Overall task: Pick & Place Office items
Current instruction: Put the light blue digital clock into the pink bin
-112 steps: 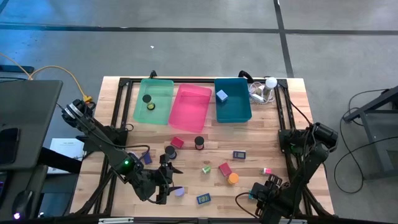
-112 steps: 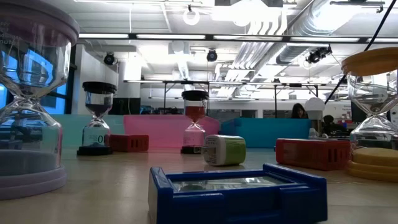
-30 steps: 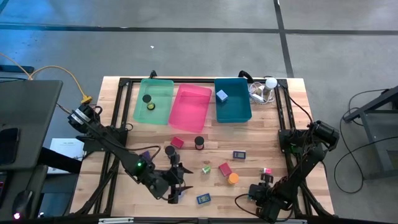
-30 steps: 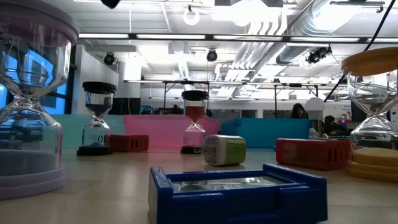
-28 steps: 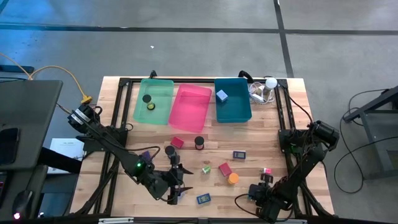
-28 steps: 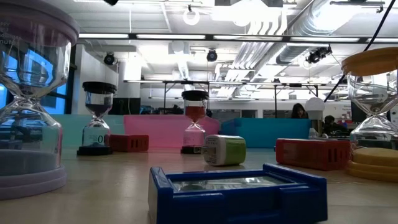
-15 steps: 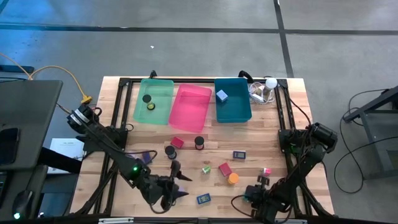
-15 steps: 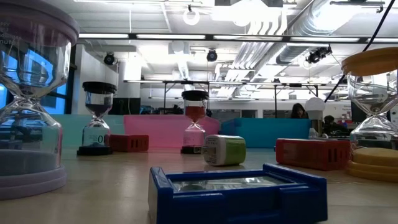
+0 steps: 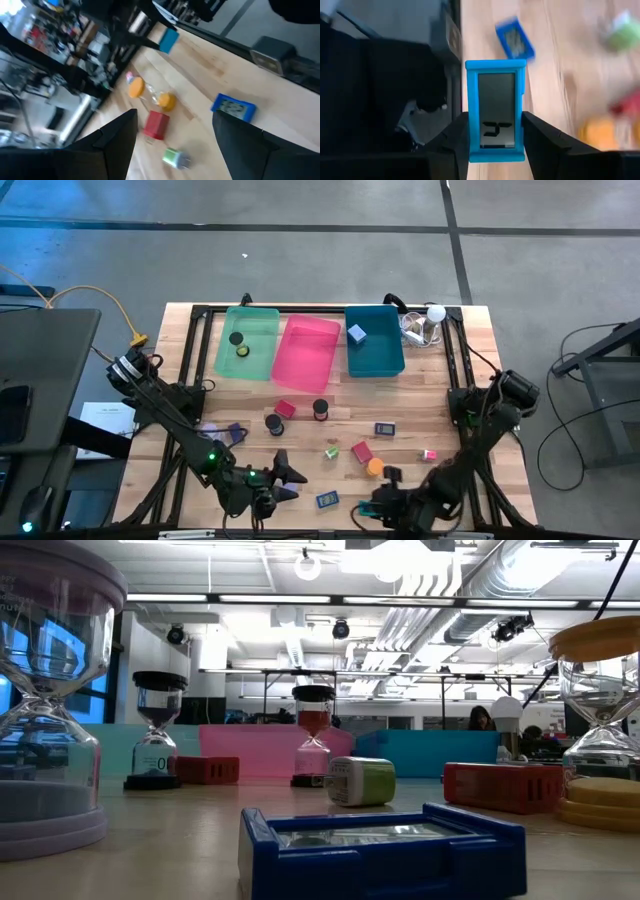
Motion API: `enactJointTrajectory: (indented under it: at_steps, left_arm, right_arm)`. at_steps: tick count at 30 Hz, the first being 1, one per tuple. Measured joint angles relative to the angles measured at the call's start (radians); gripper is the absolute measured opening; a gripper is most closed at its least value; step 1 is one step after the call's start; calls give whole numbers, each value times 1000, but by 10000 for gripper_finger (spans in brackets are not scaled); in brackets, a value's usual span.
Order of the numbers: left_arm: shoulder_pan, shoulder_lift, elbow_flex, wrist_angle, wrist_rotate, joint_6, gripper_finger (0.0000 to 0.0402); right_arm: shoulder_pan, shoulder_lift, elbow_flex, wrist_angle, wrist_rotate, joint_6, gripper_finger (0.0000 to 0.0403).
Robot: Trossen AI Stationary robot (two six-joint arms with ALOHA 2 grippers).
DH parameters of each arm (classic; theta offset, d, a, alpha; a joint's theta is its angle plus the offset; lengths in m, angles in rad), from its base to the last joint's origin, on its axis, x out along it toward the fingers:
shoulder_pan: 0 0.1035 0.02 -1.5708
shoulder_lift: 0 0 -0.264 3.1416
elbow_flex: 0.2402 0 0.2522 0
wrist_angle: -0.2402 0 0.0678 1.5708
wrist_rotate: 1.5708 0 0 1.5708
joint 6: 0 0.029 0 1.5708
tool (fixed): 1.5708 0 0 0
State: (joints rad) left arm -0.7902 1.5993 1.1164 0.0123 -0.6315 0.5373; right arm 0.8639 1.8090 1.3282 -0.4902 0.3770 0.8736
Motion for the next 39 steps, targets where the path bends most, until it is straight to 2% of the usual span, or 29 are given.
enactJointTrajectory:
  at_steps: [9,14,18,22,30,39]
  left_arm:
    - [9,1,0,31,1,30,249]
    - [10,38,0,46,1,98,249]
    - [17,79,0,123,-4,188,249]
    - [17,101,0,168,-59,242,249]
    - [51,102,0,184,-63,211,249]
    - [85,102,0,202,3,211,249]
  right_arm:
    - [-138,-1,5,179,-21,-328,136]
    - [-208,-1,5,280,-86,-454,136]
    - [-249,-1,5,301,-143,-485,136]
    - [-266,-1,5,302,-152,-487,136]
    - [-264,-3,5,342,-175,-531,136]
    - [-265,-3,5,339,-171,-532,137]
